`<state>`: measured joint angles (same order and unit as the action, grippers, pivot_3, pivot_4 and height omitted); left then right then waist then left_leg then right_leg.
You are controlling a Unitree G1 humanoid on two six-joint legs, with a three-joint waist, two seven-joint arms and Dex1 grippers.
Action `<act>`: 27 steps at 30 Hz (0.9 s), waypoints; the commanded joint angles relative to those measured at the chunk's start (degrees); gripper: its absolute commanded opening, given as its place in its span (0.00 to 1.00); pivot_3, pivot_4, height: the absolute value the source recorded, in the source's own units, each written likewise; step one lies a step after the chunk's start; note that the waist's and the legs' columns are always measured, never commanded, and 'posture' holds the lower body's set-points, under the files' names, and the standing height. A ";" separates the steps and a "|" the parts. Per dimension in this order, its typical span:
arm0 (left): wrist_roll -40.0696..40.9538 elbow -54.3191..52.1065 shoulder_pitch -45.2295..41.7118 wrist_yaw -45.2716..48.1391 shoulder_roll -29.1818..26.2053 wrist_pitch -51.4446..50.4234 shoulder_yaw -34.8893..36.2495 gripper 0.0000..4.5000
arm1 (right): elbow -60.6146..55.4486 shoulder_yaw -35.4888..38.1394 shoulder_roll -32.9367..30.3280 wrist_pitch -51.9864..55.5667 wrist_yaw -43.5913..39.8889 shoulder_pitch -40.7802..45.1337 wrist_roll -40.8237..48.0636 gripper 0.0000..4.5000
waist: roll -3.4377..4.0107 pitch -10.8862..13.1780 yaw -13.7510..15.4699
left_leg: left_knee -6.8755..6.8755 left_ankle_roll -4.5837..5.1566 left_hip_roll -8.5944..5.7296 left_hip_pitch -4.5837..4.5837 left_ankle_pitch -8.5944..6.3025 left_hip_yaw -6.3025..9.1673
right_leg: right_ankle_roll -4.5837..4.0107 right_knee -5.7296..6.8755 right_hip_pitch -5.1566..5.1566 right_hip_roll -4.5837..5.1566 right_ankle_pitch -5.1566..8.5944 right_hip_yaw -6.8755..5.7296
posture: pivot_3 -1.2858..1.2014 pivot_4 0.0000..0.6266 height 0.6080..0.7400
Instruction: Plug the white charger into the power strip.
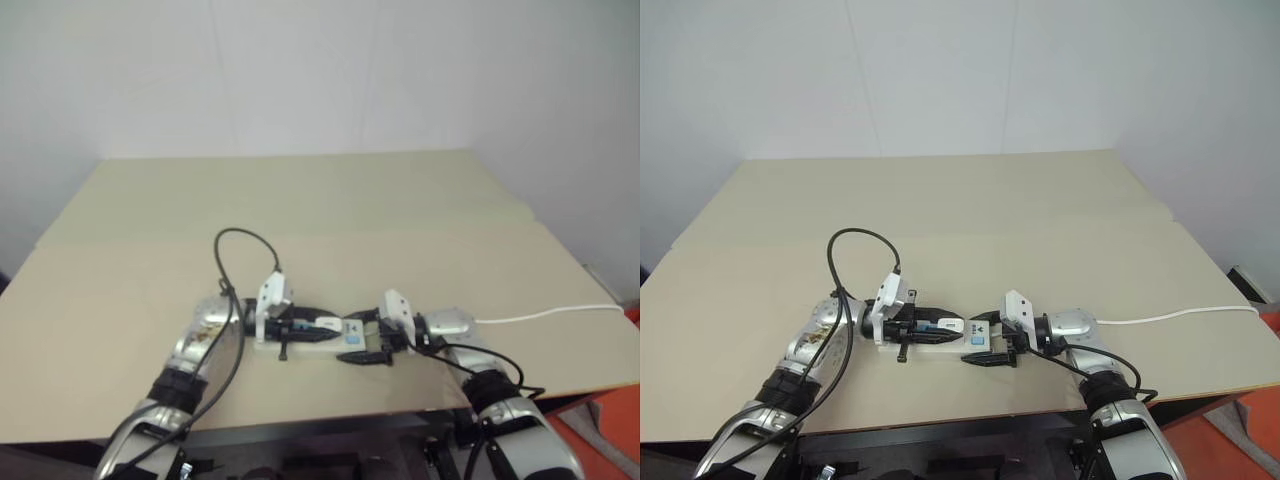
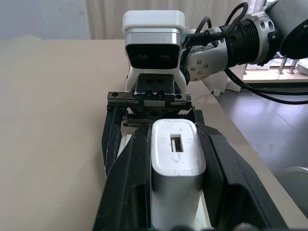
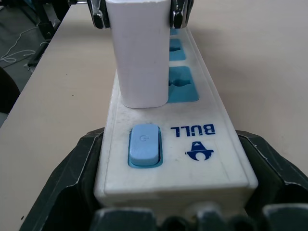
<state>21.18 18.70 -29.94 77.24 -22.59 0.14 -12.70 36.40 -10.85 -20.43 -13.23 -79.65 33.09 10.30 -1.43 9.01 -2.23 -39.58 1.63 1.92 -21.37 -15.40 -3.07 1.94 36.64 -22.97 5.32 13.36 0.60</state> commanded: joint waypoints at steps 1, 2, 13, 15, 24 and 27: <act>-5.79 3.92 2.83 0.05 -3.12 0.40 -2.09 0.23 | -1.33 -1.15 -0.12 0.39 -1.12 -1.19 -0.46 0.76 | 0.00 0.00 -0.02 | 0.02 0.00 0.00 0.01 0.00 -0.01 | 0.00 0.00 0.00 0.00 0.00 0.01 | 0.52 0.24 1.00; -5.77 3.97 2.83 0.05 -3.21 0.39 -2.17 0.23 | -1.42 -1.20 -0.06 0.42 -1.06 -1.28 -0.46 0.76 | 0.00 0.00 -0.04 | 0.03 0.00 0.01 0.02 0.00 -0.02 | 0.00 0.00 0.00 0.00 0.00 0.02 | 0.52 0.24 1.00; -5.75 4.33 2.22 -0.67 -3.30 -0.28 -2.48 0.39 | -1.74 -1.23 0.02 0.77 -0.94 -1.45 -0.34 0.76 | -0.01 -0.01 -0.13 | 0.27 0.00 0.01 0.16 0.00 -0.15 | -0.01 -0.06 0.00 -0.01 0.00 0.11 | 0.52 0.24 1.00; -5.81 4.20 1.88 -0.92 -3.00 -0.65 -2.33 0.52 | -1.87 -1.22 -0.06 0.91 -0.95 -1.48 -0.28 0.76 | 0.00 -0.02 -0.17 | 0.34 0.00 0.01 0.17 0.00 -0.23 | -0.01 -0.04 -0.06 -0.04 0.00 0.20 | 0.52 0.24 1.00; -5.19 3.44 1.45 -0.86 -2.46 -2.07 -1.18 0.99 | -2.96 -1.21 0.23 1.55 -0.98 -1.71 0.11 0.76 | 0.02 -0.03 -0.08 | 0.36 0.00 0.00 0.19 0.00 -0.26 | -0.02 -0.05 -0.05 -0.01 0.00 0.20 | 0.52 0.24 1.00; -3.77 2.11 0.78 -1.17 -2.53 -3.92 0.32 0.99 | -2.79 -1.22 0.32 1.55 -0.88 -1.71 0.03 0.76 | 0.01 -0.03 -0.08 | 0.36 0.00 0.00 0.19 0.00 -0.27 | -0.01 -0.06 -0.06 -0.01 0.00 0.20 | 0.52 0.24 1.00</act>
<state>17.99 19.71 -29.70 76.61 -24.76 -0.87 -12.32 34.62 -11.00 -20.32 -12.21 -79.36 32.16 10.42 -1.42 8.98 -2.31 -39.22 1.62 1.92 -21.18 -15.40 -3.33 1.93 36.58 -23.03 5.31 13.37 0.80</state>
